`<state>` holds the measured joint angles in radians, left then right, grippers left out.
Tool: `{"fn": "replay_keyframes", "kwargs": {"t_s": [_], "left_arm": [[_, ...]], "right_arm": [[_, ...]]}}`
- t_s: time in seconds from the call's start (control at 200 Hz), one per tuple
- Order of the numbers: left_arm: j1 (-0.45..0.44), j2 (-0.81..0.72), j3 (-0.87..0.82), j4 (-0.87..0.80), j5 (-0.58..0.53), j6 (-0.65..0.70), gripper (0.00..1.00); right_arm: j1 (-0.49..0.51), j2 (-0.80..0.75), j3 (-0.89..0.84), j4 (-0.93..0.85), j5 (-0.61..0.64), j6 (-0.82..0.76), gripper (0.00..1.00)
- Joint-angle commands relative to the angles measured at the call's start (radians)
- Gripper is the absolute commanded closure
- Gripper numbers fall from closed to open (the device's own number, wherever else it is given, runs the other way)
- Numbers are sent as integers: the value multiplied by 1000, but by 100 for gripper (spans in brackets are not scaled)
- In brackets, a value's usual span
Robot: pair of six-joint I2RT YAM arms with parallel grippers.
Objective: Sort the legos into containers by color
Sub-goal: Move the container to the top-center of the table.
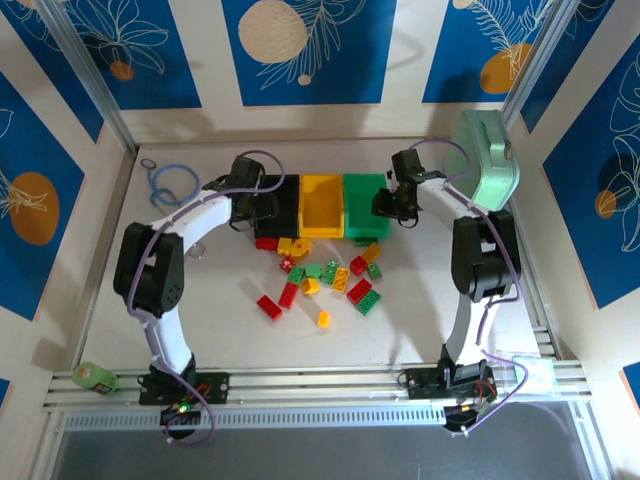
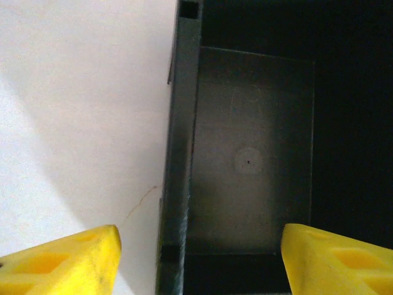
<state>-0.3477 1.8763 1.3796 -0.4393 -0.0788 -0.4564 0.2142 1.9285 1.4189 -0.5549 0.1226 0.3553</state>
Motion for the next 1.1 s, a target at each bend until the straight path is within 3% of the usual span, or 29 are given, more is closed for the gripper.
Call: {"fn": "replay_keyframes", "kwargs": {"t_s": [0.0, 0.245, 0.37, 0.8, 1.096], "left_arm": [[6, 43, 53, -70, -7, 37, 43], [3, 52, 39, -78, -5, 47, 76], [-3, 10, -21, -66, -25, 35, 85], [-33, -254, -344, 32, -35, -22, 87], [-22, -95, -151, -23, -9, 26, 87]], "right_arm": [[26, 37, 49, -52, 29, -38, 63], [62, 37, 14, -38, 95, -50, 85], [85, 11, -29, -32, 114, -43, 92], [165, -222, -332, 48, 173, 52, 93], [115, -90, -141, -20, 130, 13, 93]]}}
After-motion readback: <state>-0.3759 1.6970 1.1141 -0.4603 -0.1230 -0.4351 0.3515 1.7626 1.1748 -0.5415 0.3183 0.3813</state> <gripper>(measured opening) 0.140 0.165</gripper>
